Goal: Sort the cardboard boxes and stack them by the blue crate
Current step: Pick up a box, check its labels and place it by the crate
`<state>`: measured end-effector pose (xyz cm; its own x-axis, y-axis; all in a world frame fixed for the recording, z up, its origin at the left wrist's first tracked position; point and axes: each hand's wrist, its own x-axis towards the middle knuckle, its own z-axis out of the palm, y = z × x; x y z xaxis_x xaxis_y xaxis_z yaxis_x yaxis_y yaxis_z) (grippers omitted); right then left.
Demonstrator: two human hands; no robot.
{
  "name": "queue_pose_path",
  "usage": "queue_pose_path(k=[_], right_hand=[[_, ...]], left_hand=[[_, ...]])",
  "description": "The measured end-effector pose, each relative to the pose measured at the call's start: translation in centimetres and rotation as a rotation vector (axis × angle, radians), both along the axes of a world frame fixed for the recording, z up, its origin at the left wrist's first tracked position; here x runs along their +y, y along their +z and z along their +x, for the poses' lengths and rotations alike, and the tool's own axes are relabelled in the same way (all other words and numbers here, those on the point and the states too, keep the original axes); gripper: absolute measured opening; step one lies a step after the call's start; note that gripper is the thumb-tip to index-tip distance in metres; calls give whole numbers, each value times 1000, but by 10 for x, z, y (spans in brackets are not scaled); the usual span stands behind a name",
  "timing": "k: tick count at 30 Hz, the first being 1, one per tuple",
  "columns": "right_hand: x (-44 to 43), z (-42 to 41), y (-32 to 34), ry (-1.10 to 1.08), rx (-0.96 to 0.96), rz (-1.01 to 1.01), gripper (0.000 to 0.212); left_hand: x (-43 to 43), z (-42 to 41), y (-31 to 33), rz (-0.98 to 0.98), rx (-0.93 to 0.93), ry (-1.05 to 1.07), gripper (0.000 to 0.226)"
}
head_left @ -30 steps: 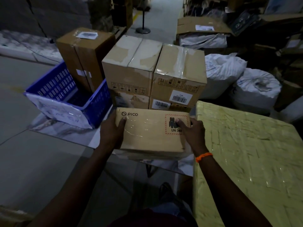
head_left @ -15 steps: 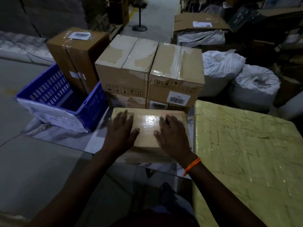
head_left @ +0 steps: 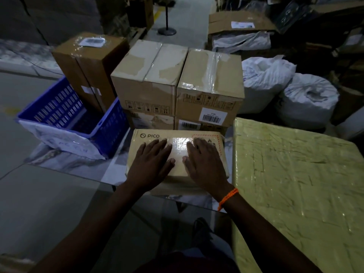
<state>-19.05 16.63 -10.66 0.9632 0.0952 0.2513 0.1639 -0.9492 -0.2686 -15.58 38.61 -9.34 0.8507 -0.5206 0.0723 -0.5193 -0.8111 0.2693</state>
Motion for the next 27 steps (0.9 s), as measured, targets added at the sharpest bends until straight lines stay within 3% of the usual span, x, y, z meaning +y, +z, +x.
queue_pose_path(k=[6, 9, 19, 23, 25, 27], right_hand=[[-6, -49, -19, 191, -145, -37, 56], [-4, -60, -28, 176, -144, -100, 57], [-4, -63, -27, 140, -112, -34, 73], [-18, -84, -28, -161, -197, 218, 81], [-27, -95, -35, -337, -128, 453, 89], [-33, -100, -45, -391, -3, 642, 80]], left_hand=[[18, -34, -18, -73, -106, -207, 59], [21, -41, -28, -65, -174, -190, 59], [18, -37, -27, -140, -93, -127, 54], [38, -49, -32, -296, -175, 4, 44], [49, -59, -34, -396, -225, 132, 45], [53, -69, -32, -555, -142, 337, 57]])
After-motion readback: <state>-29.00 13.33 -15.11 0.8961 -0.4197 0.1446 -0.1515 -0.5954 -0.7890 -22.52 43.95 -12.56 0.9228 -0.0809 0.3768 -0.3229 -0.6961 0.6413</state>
